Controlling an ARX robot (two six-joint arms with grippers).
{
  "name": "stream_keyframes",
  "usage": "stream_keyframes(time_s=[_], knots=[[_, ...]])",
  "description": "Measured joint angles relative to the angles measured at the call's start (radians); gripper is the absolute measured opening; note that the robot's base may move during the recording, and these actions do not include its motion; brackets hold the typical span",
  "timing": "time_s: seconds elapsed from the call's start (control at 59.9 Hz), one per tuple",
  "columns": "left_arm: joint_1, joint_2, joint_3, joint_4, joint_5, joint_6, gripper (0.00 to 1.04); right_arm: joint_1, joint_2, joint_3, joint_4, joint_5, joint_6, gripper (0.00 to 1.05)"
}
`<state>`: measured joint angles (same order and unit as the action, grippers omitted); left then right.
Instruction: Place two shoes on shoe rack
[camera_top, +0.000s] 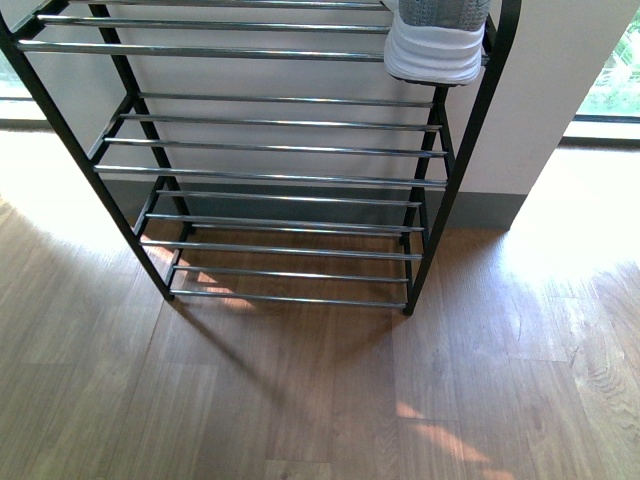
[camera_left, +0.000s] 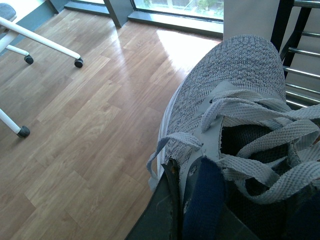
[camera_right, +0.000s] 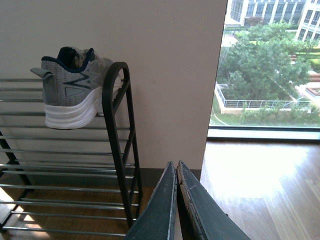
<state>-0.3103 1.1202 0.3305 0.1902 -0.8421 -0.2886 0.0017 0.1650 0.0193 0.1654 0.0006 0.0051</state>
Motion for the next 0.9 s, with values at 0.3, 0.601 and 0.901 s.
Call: stream_keyframes(time_s=[0.3,0.601,0.901], knots=[[0.000,0.000,0.000,0.000,0.000,0.000,0.02,0.000,-0.158,0.000,-0.164,0.001,0.000,0.01],[0.000,0.000,0.000,0.000,0.000,0.000,0.02,0.000,-0.159,0.000,-0.164,0.001,-0.002,0.48],[0.000,0.053,-0.053,0.296,0.123,0.088,0.02,0.000,-0.161,0.000,-0.166,0.003,-0.002,0.96]])
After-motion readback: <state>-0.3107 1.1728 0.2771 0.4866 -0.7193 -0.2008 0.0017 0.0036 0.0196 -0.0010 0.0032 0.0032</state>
